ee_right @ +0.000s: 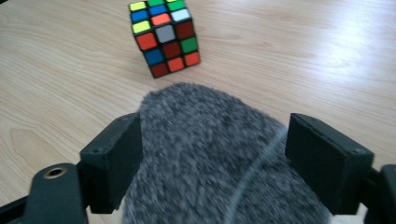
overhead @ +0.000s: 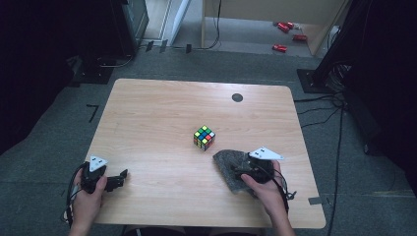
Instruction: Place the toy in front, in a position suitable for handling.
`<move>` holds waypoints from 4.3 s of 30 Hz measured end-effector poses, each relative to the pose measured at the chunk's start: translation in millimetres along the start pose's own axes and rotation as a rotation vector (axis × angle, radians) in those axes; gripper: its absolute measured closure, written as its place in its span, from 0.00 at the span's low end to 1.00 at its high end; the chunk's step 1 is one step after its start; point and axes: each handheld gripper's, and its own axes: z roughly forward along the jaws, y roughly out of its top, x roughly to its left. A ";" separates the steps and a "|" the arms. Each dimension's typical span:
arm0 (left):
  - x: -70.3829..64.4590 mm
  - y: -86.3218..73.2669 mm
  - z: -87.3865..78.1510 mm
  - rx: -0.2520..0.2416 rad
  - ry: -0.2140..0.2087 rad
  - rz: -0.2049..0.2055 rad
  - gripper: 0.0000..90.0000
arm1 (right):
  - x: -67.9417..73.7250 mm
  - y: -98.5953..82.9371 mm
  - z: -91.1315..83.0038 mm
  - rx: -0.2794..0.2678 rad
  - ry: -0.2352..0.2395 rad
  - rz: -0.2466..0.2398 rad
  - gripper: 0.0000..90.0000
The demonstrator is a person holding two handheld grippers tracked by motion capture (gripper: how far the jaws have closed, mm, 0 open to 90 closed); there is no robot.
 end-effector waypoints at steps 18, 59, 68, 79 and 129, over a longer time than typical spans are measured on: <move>-10.6 10.8 1.9 -0.006 -0.094 -0.045 0.09 | 7.1 -31.6 27.2 0.089 -0.044 -0.086 0.44; -173.3 107.6 85.0 -0.106 -0.327 0.155 0.11 | -7.0 -37.6 24.5 0.050 -0.112 -0.086 0.74; -196.7 117.9 100.9 -0.075 -0.325 0.171 0.15 | -17.4 -38.1 22.0 0.045 -0.112 -0.054 0.73; -218.5 133.6 118.7 -0.055 -0.283 0.175 0.15 | -17.4 -39.5 21.7 0.036 -0.110 -0.051 0.73; -142.4 64.5 33.3 -0.127 -0.297 0.217 0.39 | -16.7 -39.6 22.3 0.035 -0.115 -0.062 0.72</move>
